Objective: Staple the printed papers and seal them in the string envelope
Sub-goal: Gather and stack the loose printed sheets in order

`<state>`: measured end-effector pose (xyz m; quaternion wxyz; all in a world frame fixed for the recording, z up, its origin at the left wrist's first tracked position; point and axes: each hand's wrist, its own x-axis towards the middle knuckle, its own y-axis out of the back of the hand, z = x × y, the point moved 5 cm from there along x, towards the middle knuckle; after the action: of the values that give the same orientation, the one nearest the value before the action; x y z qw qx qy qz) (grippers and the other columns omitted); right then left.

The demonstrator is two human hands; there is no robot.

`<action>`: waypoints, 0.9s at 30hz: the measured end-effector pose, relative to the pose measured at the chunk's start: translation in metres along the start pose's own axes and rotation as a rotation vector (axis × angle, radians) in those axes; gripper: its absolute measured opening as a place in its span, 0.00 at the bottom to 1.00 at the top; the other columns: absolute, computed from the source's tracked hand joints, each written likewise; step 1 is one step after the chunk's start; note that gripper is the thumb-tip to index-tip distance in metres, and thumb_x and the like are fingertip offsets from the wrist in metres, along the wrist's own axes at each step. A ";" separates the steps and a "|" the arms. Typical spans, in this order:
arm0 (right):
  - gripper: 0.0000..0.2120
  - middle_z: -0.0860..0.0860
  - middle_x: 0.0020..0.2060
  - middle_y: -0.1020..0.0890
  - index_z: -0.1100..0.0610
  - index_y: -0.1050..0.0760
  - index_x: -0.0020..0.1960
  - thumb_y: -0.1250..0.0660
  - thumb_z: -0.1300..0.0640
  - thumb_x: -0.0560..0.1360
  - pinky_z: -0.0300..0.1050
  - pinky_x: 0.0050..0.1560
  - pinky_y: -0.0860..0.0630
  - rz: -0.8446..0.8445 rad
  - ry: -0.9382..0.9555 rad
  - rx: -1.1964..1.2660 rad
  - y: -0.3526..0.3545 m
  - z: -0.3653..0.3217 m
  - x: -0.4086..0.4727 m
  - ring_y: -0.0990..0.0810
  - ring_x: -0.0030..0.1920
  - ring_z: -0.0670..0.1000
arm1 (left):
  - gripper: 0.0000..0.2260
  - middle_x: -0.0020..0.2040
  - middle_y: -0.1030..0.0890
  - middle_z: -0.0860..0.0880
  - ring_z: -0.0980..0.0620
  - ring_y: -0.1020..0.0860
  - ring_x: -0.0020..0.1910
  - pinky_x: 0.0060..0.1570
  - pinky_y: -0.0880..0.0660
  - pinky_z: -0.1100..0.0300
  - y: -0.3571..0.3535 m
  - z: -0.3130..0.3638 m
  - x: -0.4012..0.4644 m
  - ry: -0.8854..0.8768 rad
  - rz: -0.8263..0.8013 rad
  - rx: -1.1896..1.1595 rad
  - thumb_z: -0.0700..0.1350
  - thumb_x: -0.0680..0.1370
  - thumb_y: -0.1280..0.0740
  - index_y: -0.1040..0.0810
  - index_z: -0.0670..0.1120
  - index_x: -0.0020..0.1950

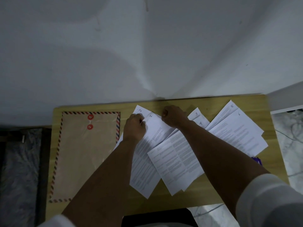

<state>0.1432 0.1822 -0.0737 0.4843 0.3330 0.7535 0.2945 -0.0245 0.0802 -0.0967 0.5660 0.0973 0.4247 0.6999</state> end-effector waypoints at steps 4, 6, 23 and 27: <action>0.08 0.44 0.34 0.25 0.52 0.30 0.33 0.35 0.58 0.69 0.48 0.50 0.25 -0.032 -0.014 0.089 0.000 -0.001 0.003 0.24 0.43 0.52 | 0.11 0.46 0.22 0.47 0.49 0.26 0.45 0.46 0.32 0.58 0.007 0.003 0.000 -0.003 -0.024 -0.028 0.36 0.76 0.36 0.30 0.48 0.37; 0.08 0.46 0.33 0.24 0.56 0.28 0.33 0.33 0.58 0.70 0.45 0.44 0.25 -0.060 -0.008 0.104 0.000 0.001 0.005 0.23 0.42 0.53 | 0.09 0.46 0.22 0.47 0.49 0.26 0.45 0.46 0.32 0.58 0.008 0.003 -0.001 -0.007 -0.028 -0.039 0.36 0.77 0.35 0.28 0.46 0.38; 0.08 0.51 0.37 0.19 0.65 0.18 0.48 0.22 0.64 0.70 0.31 0.35 0.27 -0.089 0.055 0.537 0.045 -0.031 -0.048 0.22 0.36 0.46 | 0.04 0.37 0.23 0.55 0.52 0.24 0.38 0.42 0.32 0.57 0.071 0.015 -0.040 -0.081 -0.010 -0.164 0.43 0.83 0.37 0.26 0.49 0.49; 0.10 0.54 0.41 0.16 0.63 0.15 0.52 0.22 0.64 0.70 0.29 0.35 0.26 -0.014 0.102 0.615 0.070 -0.049 -0.083 0.20 0.38 0.46 | 0.06 0.36 0.23 0.54 0.52 0.25 0.37 0.40 0.30 0.54 0.105 0.028 -0.066 -0.154 0.045 -0.199 0.40 0.82 0.37 0.26 0.48 0.46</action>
<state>0.1381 0.1537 0.0419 0.3245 0.4433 0.8330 0.0657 -0.0594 0.0363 0.0173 0.5878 0.1036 0.3063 0.7416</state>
